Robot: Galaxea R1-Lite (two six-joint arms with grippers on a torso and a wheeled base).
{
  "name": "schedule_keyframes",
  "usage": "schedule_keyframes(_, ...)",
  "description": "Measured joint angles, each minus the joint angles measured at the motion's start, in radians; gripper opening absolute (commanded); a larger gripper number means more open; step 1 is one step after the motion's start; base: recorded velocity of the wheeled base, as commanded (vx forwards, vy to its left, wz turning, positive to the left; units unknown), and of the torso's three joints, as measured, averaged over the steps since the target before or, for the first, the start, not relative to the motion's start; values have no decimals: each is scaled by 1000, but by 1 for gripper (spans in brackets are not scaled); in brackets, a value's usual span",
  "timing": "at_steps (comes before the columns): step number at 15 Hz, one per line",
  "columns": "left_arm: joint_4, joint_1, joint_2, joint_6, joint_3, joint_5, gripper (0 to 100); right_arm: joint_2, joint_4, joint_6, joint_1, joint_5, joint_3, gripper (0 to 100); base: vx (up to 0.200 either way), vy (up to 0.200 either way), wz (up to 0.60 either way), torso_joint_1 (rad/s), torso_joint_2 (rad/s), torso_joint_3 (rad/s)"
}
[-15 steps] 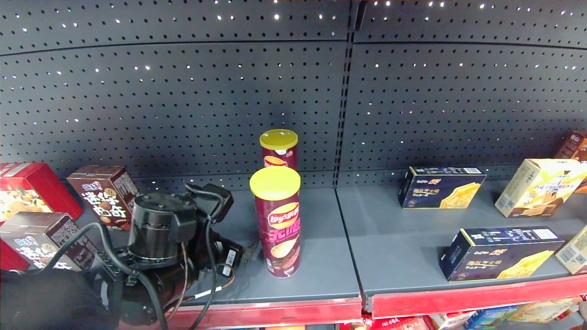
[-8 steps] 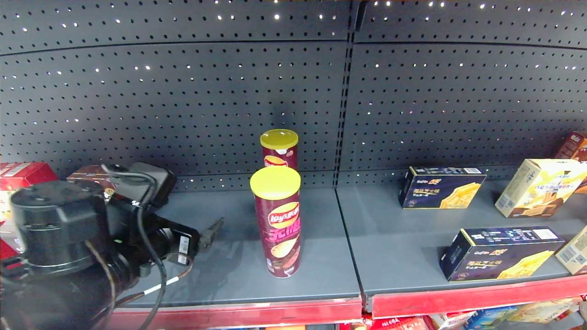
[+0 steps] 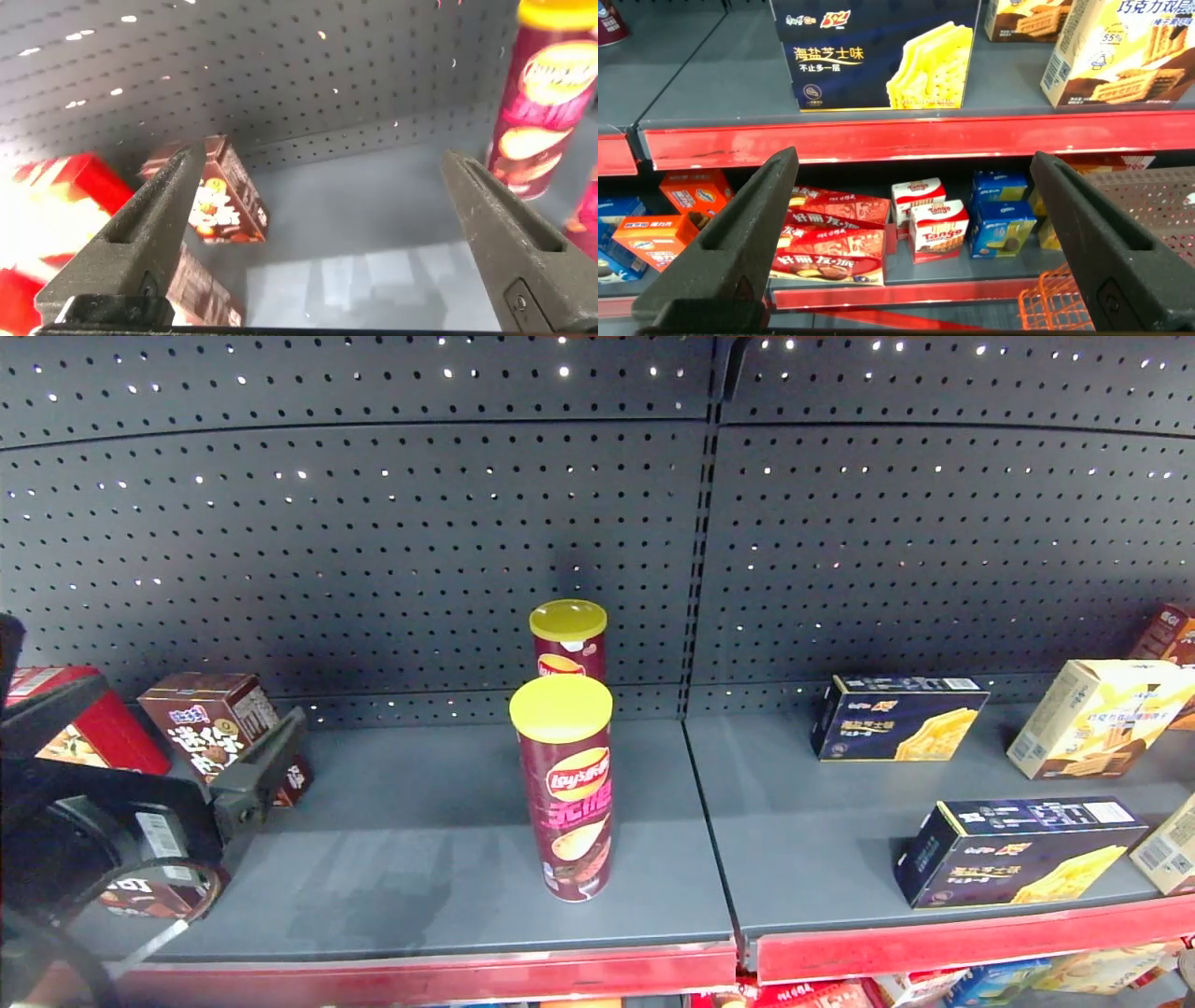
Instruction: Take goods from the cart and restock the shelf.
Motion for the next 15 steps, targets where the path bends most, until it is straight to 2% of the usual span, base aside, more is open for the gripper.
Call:
schedule_keyframes(1, 0, -61, -6, -7, 3, 43, 100, 0, 0, 0, 0, 0, 0, 100, 0, 0, 0, 0, 0, 0)
schedule_keyframes(3, 0, -117, -2, -8, 8, 59, 100, 0, 0, 0, 0, 0, 0, 100, 0, 0, 0, 0, 0, 0)
schedule_keyframes(5, 1, -127, -1, -8, 8, 55, 100, 0, 0, 0, 0, 0, 0, 100, 0, 0, 0, 0, 0, 0)
schedule_keyframes(7, 3, -129, -1, -3, -32, 53, 100, 0, 0, 0, 0, 0, 0, 100, 0, 0, 0, 0, 0, 0)
schedule_keyframes(9, 21, -127, -1, 30, -104, 51, 100, 0, 0, 0, 0, 0, 0, 100, 0, 0, 0, 0, 0, 0)
schedule_keyframes(10, 78, -127, -1, 48, -138, 51, 100, 0, 0, 0, 0, 0, 0, 100, 0, 0, 0, 0, 0, 0)
schedule_keyframes(12, 258, -130, -2, 88, -260, 50, 100, 0, 0, 0, 0, 0, 0, 100, 0, 0, 0, 0, 0, 0)
schedule_keyframes(15, 662, -136, 2, 123, -578, 36, 100, 0, 0, 0, 0, 1, 0, 100, 0, 0, 0, 0, 0, 0)
